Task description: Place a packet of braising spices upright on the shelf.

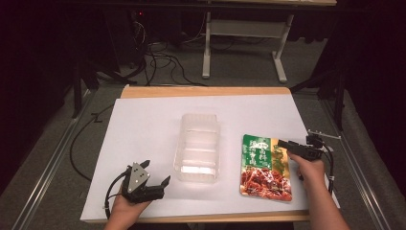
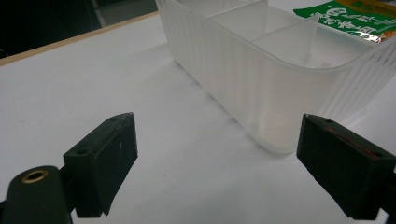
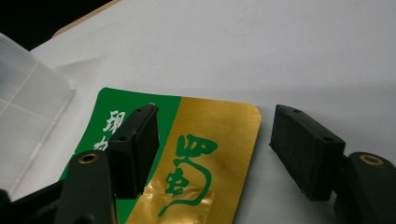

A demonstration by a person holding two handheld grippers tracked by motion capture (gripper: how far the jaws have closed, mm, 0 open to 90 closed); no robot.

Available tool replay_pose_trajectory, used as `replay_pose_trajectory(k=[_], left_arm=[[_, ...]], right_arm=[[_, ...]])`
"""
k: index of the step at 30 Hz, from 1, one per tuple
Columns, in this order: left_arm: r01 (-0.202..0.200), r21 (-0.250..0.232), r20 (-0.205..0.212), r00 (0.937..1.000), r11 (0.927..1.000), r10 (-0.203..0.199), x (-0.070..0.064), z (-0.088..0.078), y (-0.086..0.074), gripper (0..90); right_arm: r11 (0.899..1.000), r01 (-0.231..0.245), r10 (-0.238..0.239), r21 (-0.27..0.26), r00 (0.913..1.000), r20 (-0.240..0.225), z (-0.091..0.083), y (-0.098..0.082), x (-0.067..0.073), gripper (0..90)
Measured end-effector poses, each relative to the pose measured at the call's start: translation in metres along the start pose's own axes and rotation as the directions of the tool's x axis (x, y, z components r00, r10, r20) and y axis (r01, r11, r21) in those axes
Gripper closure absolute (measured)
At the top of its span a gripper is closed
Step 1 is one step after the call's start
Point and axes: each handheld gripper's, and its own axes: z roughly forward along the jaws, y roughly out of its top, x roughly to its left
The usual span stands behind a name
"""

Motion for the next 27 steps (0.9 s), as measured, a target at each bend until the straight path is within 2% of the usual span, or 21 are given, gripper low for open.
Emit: replay_pose_trajectory(k=[3, 5, 7, 9, 14, 19, 24, 27], left_arm=[[0.002, 0.001, 0.004, 1.0000, 1.0000, -0.002, 0.000, 0.001, 0.000, 12.7], [0.004, 0.004, 0.007, 1.0000, 1.0000, -0.004, 0.000, 0.002, 0.000, 12.7], [0.006, 0.006, 0.009, 0.9999, 1.0000, -0.006, 0.000, 0.003, -0.001, 12.7], [0.009, 0.004, 0.008, 0.9999, 1.0000, -0.009, 0.000, 0.003, -0.001, 12.7], [0.012, 0.003, 0.006, 0.9999, 0.9999, -0.012, 0.001, 0.002, -0.001, 12.7], [0.001, 0.005, 0.009, 1.0000, 1.0000, -0.001, 0.000, 0.002, 0.000, 12.7], [0.000, 0.007, 0.011, 0.9999, 1.0000, 0.000, 0.000, 0.003, 0.000, 12.7], [-0.005, 0.009, 0.013, 0.9999, 1.0000, 0.005, -0.001, 0.003, 0.000, 12.7]], right_arm=[[1.000, 0.004, -0.004, 0.011, 0.9996, -0.030, 0.002, -0.001, 0.001, 36.3], [1.000, 0.007, -0.006, 0.014, 0.9994, -0.034, 0.003, -0.001, 0.003, 36.5], [1.000, 0.014, -0.013, 0.009, 0.9981, -0.061, 0.002, -0.002, 0.004, 39.9], [0.999, 0.042, -0.042, -0.002, 0.9962, -0.076, 0.000, -0.002, 0.007, 42.0], [0.999, 0.048, -0.051, -0.022, 0.9893, -0.137, -0.006, -0.004, 0.012, 44.6], [0.999, 0.051, -0.052, -0.008, 0.9914, -0.121, -0.005, -0.005, 0.010, 43.4], [1.000, 0.020, -0.018, 0.024, 0.9939, -0.108, 0.000, -0.005, 0.004, 37.4], [0.999, 0.026, -0.023, 0.037, 0.9957, -0.089, 0.003, -0.005, 0.005, 36.0]])
